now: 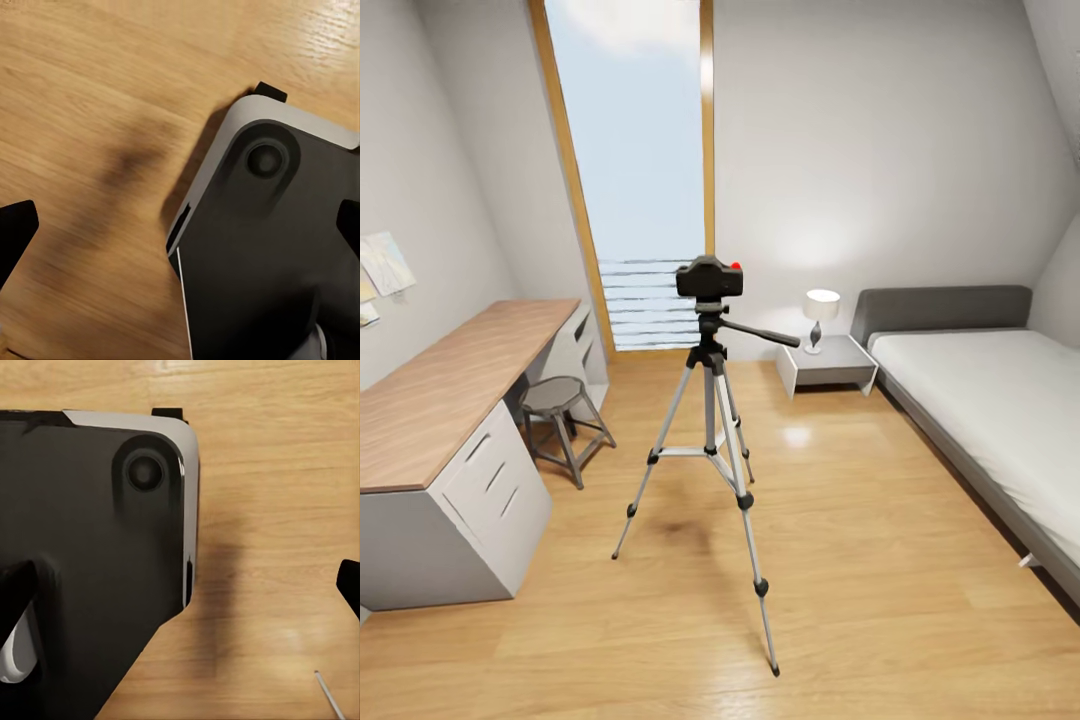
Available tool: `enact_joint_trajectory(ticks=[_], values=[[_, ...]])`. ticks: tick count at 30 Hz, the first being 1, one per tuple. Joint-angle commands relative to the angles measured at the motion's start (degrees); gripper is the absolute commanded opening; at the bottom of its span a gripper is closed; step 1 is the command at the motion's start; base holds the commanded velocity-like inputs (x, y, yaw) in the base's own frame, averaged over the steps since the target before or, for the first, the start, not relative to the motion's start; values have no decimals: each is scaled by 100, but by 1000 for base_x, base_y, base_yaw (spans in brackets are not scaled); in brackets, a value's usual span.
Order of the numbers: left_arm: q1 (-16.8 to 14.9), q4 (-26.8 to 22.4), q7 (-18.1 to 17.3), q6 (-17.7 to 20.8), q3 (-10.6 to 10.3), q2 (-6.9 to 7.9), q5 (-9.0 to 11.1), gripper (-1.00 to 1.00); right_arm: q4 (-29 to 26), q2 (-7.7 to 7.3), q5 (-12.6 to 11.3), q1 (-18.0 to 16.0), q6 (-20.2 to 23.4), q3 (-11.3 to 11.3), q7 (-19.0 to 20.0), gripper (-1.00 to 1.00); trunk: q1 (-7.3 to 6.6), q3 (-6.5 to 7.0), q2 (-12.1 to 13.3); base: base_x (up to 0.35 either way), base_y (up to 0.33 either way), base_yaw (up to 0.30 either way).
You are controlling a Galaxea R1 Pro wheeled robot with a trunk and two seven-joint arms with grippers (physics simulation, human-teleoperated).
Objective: Attach the digital camera to the camera tripod in the bedroom.
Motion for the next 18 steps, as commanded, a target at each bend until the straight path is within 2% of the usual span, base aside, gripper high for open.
enact_joint_trajectory(ticks=[1, 8, 18], values=[[-3, -6, 23, -3, -48, 1, 47, 100, 18, 0, -9, -9, -36, 10, 20, 100, 3, -2, -11, 0, 0, 0], [-3, -6, 23, -3, -48, 1, 47, 100, 20, 78, -9, -9, -52, 10, 19, 100, 3, 61, -11, 0, 0, 0], [-3, -6, 22, -3, -48, 1, 47, 100, 22, 80, -9, -9, -96, 10, 13, 100, 3, 151, -11, 0, 0, 0]])
